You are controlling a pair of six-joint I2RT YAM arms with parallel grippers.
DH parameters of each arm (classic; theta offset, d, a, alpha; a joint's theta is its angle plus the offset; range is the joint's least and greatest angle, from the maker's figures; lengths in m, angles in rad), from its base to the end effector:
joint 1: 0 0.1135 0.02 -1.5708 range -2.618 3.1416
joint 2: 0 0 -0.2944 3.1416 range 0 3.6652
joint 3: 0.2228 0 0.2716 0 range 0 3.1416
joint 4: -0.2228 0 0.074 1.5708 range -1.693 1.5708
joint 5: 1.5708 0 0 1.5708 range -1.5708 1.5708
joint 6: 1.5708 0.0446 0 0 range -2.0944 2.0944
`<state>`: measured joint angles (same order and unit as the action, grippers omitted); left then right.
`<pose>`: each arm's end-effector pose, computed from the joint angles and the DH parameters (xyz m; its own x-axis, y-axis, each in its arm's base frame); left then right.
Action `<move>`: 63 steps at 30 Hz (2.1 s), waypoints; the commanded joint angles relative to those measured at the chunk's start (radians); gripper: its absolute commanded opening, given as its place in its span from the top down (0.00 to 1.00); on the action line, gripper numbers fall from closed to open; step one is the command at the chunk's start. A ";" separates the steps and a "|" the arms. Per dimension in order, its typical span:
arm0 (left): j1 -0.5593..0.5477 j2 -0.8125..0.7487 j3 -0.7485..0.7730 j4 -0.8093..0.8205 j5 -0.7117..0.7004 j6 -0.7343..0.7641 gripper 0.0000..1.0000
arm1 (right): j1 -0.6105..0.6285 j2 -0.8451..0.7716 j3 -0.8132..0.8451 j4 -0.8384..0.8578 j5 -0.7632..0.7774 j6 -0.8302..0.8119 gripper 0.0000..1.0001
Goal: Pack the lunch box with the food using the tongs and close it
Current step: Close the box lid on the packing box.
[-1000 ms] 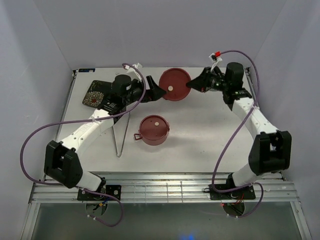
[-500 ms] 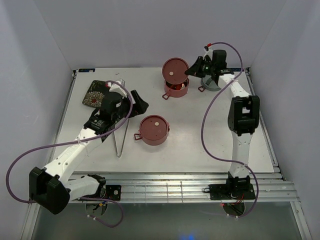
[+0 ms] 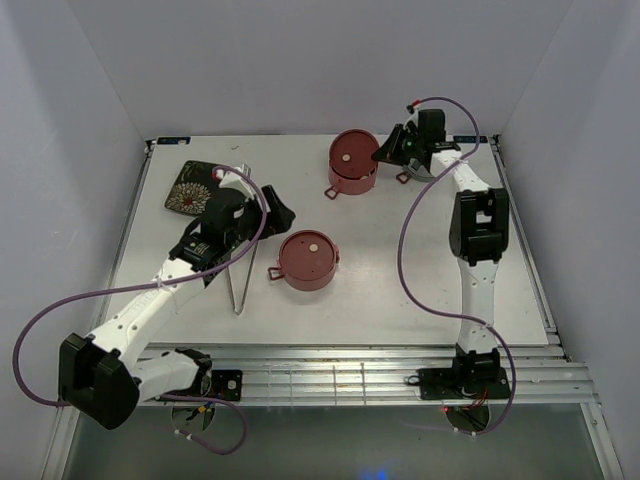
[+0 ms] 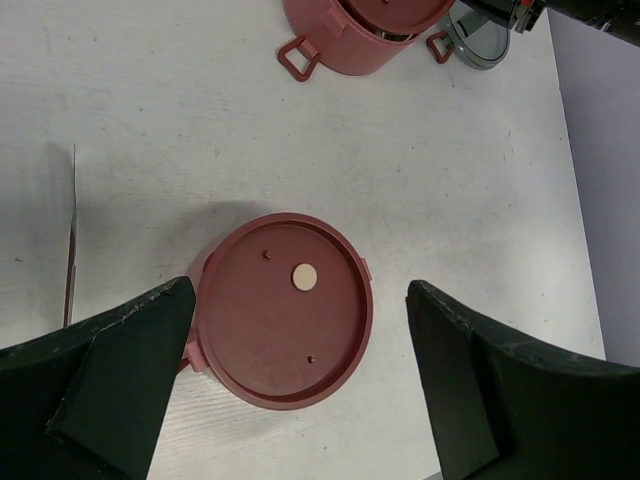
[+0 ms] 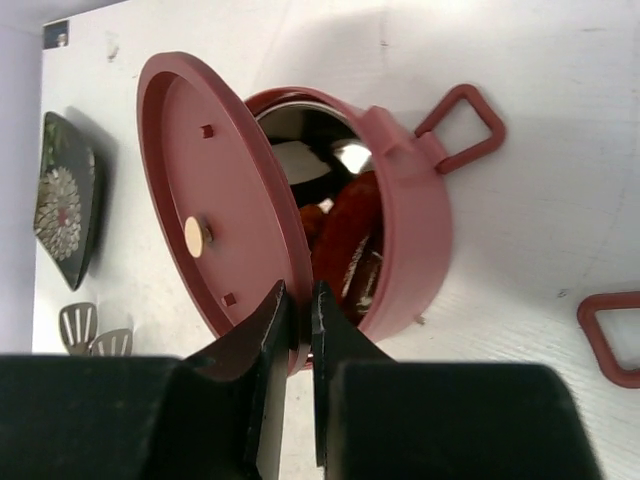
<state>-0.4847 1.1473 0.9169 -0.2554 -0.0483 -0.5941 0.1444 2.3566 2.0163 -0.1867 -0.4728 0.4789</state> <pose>0.2447 -0.1264 0.3245 -0.5817 -0.3256 -0.7454 0.1231 0.8706 -0.4763 0.5871 0.1059 0.2326 -0.6802 0.3157 -0.6616 -0.2300 0.7650 0.6015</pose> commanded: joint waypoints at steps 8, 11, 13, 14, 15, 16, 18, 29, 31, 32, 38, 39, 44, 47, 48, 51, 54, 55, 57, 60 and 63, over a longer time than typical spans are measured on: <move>-0.002 0.002 -0.007 0.053 0.004 0.002 0.02 | 0.001 0.056 0.061 -0.028 0.019 0.000 0.59; -0.002 0.012 -0.007 0.064 0.007 -0.001 0.02 | 0.001 0.055 0.053 -0.030 0.020 -0.013 0.45; -0.002 0.020 -0.009 0.071 0.018 -0.006 0.02 | 0.001 0.037 0.041 -0.022 0.025 -0.020 0.43; -0.002 0.022 -0.013 0.077 0.021 -0.007 0.02 | 0.001 0.029 0.033 -0.023 0.037 -0.025 0.42; -0.002 0.023 -0.016 0.080 0.022 -0.007 0.02 | 0.000 0.017 0.032 -0.026 0.045 -0.039 0.42; -0.002 0.025 -0.019 0.082 0.015 -0.006 0.02 | 0.001 0.010 0.033 -0.034 0.055 -0.046 0.42; -0.002 0.028 -0.030 0.085 0.002 0.000 0.02 | 0.001 -0.008 0.044 -0.069 0.088 -0.075 0.41; -0.002 0.026 -0.042 0.108 0.004 0.002 0.02 | 0.006 -0.106 0.030 -0.198 0.206 -0.184 0.37; -0.002 0.028 -0.041 0.110 0.007 0.001 0.02 | 0.011 -0.108 0.025 -0.215 0.200 -0.200 0.37; -0.002 0.026 -0.041 0.111 0.008 0.000 0.02 | 0.012 -0.111 0.021 -0.217 0.195 -0.210 0.37; -0.002 0.022 -0.055 0.125 0.013 -0.007 0.02 | 0.014 -0.074 0.053 -0.198 0.195 -0.212 0.38; -0.002 0.023 -0.056 0.128 0.013 -0.007 0.02 | 0.020 -0.066 0.061 -0.192 0.198 -0.217 0.43; -0.002 0.028 -0.064 0.134 0.007 -0.006 0.02 | 0.043 -0.030 0.081 -0.149 0.235 -0.223 0.58; -0.002 0.028 -0.066 0.137 0.005 -0.004 0.02 | 0.052 -0.010 0.099 -0.146 0.256 -0.226 0.62; -0.002 0.026 -0.066 0.137 0.004 -0.003 0.02 | 0.055 -0.004 0.105 -0.146 0.260 -0.226 0.65; -0.002 0.026 -0.066 0.140 0.001 -0.001 0.02 | 0.060 0.010 0.107 -0.145 0.252 -0.230 0.66; -0.002 0.029 -0.064 0.142 0.001 -0.001 0.02 | 0.066 0.012 0.104 -0.145 0.252 -0.243 0.66; -0.002 0.029 -0.062 0.143 0.001 0.000 0.02 | 0.067 0.012 0.102 -0.146 0.250 -0.246 0.66; -0.002 0.031 -0.061 0.142 0.002 0.000 0.02 | 0.069 0.001 0.099 -0.146 0.250 -0.249 0.66; -0.002 0.029 -0.059 0.142 0.004 -0.001 0.02 | 0.070 -0.029 0.096 -0.142 0.253 -0.258 0.66; -0.002 0.026 -0.061 0.146 0.011 -0.007 0.02 | 0.076 -0.082 0.049 -0.056 0.234 -0.272 0.68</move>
<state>-0.4847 1.1877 0.8574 -0.1272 -0.0437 -0.5987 0.2173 2.3619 2.0785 -0.3370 -0.2348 0.2382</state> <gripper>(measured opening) 0.975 0.330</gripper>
